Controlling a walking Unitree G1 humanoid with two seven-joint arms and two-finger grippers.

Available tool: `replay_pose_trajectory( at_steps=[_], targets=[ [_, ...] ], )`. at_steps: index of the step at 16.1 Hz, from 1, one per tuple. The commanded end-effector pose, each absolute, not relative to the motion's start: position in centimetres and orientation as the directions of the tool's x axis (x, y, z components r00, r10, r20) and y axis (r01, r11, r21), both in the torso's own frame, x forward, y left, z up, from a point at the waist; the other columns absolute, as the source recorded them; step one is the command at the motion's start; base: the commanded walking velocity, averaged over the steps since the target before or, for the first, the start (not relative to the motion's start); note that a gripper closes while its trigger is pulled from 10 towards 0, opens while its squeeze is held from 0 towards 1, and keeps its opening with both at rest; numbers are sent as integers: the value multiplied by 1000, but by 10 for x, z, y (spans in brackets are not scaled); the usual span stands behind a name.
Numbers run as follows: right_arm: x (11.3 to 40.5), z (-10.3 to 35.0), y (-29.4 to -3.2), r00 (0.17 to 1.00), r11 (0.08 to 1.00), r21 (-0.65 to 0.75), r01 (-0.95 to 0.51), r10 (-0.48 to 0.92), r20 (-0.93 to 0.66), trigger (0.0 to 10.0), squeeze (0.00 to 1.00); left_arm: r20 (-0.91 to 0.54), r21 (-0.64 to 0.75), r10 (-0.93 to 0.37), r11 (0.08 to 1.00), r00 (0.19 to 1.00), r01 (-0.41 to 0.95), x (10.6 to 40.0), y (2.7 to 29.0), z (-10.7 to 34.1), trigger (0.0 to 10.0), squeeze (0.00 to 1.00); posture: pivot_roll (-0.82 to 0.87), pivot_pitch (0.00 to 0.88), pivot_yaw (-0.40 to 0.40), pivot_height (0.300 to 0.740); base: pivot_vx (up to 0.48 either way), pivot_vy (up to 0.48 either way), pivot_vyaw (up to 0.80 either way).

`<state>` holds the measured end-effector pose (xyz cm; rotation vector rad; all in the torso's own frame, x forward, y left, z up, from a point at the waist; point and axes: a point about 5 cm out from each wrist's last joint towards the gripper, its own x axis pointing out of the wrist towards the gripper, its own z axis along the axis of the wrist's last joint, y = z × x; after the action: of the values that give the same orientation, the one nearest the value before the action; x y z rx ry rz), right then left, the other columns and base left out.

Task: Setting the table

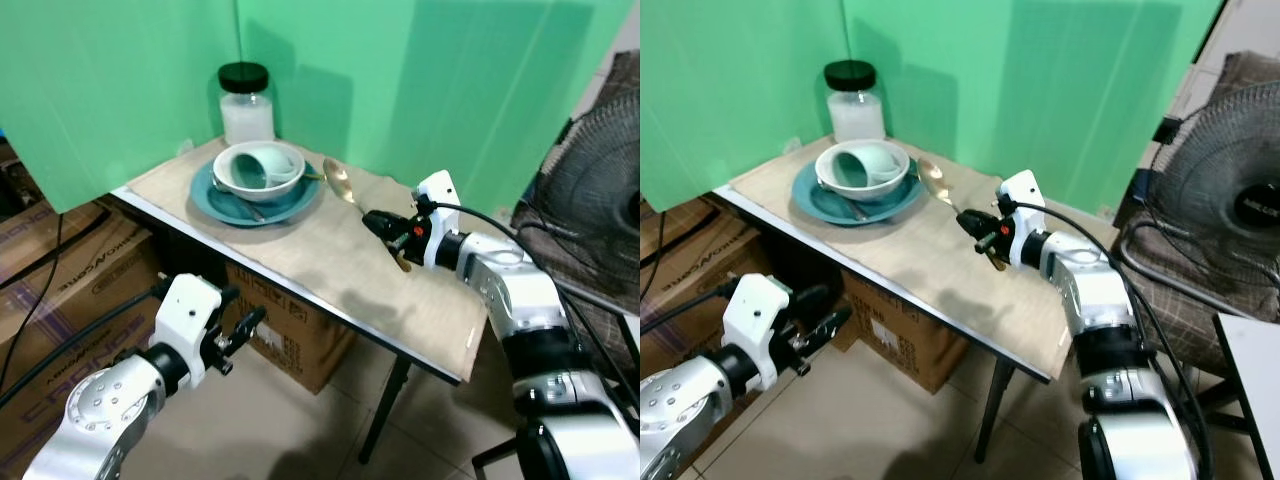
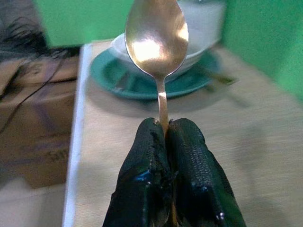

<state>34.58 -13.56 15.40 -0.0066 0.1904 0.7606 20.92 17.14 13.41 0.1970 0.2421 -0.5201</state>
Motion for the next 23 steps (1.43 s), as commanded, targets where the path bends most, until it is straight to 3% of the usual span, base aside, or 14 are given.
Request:
replay_pose_trajectory(
  at_steps=[1,2,4,5,6,11,18,23],
  targets=[
    [345,165,-137,751,761,62,-646,648,-125,0,0,-275,139,-450,856,850,498,211,169,136,10000,0,-77,0,-20,740,0,0,0],
    [337,167,-137,805,810,92,-579,586,-91,0,0,-267,168,-406,874,874,457,215,168,137,10000,0,-71,0,-26,740,0,0,0],
    [323,172,-135,832,833,102,-544,551,-66,0,0,-248,199,-327,904,912,378,220,172,140,10000,0,-71,0,-27,740,0,0,0],
    [317,175,-134,839,837,105,-536,543,-42,2196,0,-245,218,-302,909,921,356,220,173,142,10000,0,-70,5,-27,740,0,0,0],
    [312,177,-132,849,844,118,-523,528,-17,10000,0,-243,231,-293,908,925,349,219,172,142,10000,0,-70,8,-26,740,0,0,0],
    [293,171,-133,907,900,146,-410,419,-41,10000,0,-195,210,-279,925,940,318,219,160,149,10000,0,-68,17,-24,740,0,0,0],
    [253,179,-142,947,940,121,-318,321,-2,10000,0,-106,196,-264,940,959,280,219,150,162,10000,0,-91,22,-14,740,0,0,-775],
    [247,181,-148,968,965,99,-244,249,-42,10000,0,-93,179,-268,943,959,281,221,142,162,10000,0,-102,28,-10,740,0,0,-800]
  ],
)
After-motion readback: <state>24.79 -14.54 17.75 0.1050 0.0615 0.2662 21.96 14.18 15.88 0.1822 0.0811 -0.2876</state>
